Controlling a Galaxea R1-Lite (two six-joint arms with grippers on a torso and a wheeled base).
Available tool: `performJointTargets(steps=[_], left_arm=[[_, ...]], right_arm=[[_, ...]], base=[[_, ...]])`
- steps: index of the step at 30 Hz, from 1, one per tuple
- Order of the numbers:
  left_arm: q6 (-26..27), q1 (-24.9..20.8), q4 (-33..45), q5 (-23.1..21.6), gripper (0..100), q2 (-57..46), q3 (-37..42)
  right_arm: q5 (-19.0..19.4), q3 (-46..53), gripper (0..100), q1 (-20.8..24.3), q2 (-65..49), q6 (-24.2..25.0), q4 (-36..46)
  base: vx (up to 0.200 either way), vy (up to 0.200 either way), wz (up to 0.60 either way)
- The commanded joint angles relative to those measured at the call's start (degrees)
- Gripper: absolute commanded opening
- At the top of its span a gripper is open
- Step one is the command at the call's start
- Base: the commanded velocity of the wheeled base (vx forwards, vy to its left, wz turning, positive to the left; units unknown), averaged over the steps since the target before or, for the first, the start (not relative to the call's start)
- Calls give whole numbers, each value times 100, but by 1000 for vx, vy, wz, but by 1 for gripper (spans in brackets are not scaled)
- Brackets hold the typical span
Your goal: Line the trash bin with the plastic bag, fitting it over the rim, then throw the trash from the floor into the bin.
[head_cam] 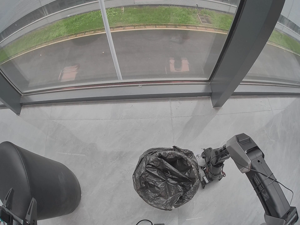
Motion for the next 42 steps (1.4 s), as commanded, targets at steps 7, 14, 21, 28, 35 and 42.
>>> performJointTargets(steps=[7, 14, 21, 28, 35, 42], left_arm=[[-19, 0, -4, 4, 100, -93, -2], [-19, 9, -4, 4, 100, -93, -2], [-28, 0, -4, 4, 100, -93, -2], [-28, 0, -4, 4, 100, -93, -2], [-28, 0, -4, 4, 100, -93, -2], [-28, 0, -13, 4, 100, -93, 7]], right_arm=[[18, -4, 100, 6, -691, 57, 100], [10, -4, 100, 23, -1034, 66, 311], [10, -4, 100, 14, -1377, 13, 636], [1, -4, 100, 6, -1517, -250, 644], [-8, -4, 100, 6, -1552, -769, 548], [18, -4, 100, -3, -1324, -1393, -278]], base=[[0, 0, 0], [0, 0, 0], [0, 0, 0], [0, 0, 0], [0, 0, 0], [0, 0, 0]])
